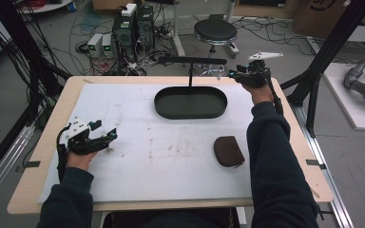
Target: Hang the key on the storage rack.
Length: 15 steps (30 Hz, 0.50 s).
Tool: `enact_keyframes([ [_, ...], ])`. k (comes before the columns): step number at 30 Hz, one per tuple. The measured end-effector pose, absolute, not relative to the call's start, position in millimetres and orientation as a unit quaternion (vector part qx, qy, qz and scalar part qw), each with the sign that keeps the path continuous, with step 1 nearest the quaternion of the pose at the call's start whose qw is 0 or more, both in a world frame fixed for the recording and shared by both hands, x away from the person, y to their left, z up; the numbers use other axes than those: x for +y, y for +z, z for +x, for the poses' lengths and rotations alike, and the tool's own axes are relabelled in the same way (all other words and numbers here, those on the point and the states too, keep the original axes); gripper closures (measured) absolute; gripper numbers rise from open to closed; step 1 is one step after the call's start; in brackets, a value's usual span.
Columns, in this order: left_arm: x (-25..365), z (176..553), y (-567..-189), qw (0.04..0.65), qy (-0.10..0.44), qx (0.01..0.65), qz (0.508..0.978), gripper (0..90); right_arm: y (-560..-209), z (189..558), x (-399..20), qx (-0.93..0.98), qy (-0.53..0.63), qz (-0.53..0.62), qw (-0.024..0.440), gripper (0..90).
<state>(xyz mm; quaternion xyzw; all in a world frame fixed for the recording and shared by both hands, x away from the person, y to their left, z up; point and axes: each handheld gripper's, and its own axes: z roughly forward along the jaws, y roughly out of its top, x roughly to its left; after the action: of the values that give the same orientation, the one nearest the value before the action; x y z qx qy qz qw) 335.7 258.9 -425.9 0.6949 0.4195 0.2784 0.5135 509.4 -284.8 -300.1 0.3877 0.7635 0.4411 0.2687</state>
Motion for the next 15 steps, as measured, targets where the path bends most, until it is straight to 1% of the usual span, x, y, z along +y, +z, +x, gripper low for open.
enact_keyframes([
  [2, 259.5, 335.2, -425.1, 0.514, 0.280, 0.420, 0.694, 27.2, -297.6, 505.5, -287.8, 0.763, 0.443, 0.386, 0.270, 54.1],
  [4, 260.0, 334.8, -424.8, 0.517, 0.281, 0.419, 0.692, 27.2, -295.6, 493.5, -294.9, 0.755, 0.456, 0.379, 0.280, 49.5],
  [5, 260.4, 334.7, -424.6, 0.517, 0.282, 0.419, 0.691, 27.2, -295.6, 493.5, -294.9, 0.755, 0.456, 0.379, 0.280, 49.5],
  [6, 260.5, 334.8, -424.7, 0.517, 0.281, 0.420, 0.691, 26.9, -296.8, 487.3, -298.3, 0.755, 0.459, 0.379, 0.276, 47.0],
  [7, 260.6, 335.3, -424.9, 0.520, 0.281, 0.421, 0.688, 26.5, -299.5, 478.2, -303.5, 0.770, 0.452, 0.376, 0.249, 42.6],
  [8, 260.6, 335.3, -424.9, 0.520, 0.281, 0.421, 0.688, 26.5, -300.9, 473.4, -304.9, 0.772, 0.449, 0.374, 0.251, 39.9],
  [9, 260.7, 335.7, -425.0, 0.521, 0.281, 0.421, 0.687, 26.5, -300.9, 473.4, -304.9, 0.772, 0.449, 0.374, 0.251, 39.9],
  [10, 260.9, 335.9, -425.1, 0.520, 0.280, 0.421, 0.688, 26.5, -303.5, 463.7, -307.6, 0.770, 0.453, 0.367, 0.260, 37.4],
  [11, 261.5, 336.3, -425.5, 0.520, 0.279, 0.421, 0.689, 26.4, -306.8, 450.3, -311.1, 0.776, 0.446, 0.370, 0.249, 29.0],
  [12, 261.5, 336.3, -425.5, 0.520, 0.279, 0.421, 0.689, 26.4, -306.8, 450.3, -311.1, 0.776, 0.446, 0.370, 0.249, 29.0],
  [13, 261.7, 335.6, -424.9, 0.522, 0.280, 0.422, 0.687, 26.4, -314.0, 435.6, -311.8, 0.777, 0.446, 0.365, 0.253, 25.8],
  [14, 261.7, 335.6, -424.9, 0.522, 0.280, 0.422, 0.687, 26.4, -314.0, 435.6, -311.8, 0.777, 0.446, 0.365, 0.253, 25.8],
  [15, 261.4, 334.5, -423.6, 0.522, 0.283, 0.420, 0.687, 26.5, -320.9, 424.1, -308.0, 0.795, 0.420, 0.365, 0.240, 25.3],
])
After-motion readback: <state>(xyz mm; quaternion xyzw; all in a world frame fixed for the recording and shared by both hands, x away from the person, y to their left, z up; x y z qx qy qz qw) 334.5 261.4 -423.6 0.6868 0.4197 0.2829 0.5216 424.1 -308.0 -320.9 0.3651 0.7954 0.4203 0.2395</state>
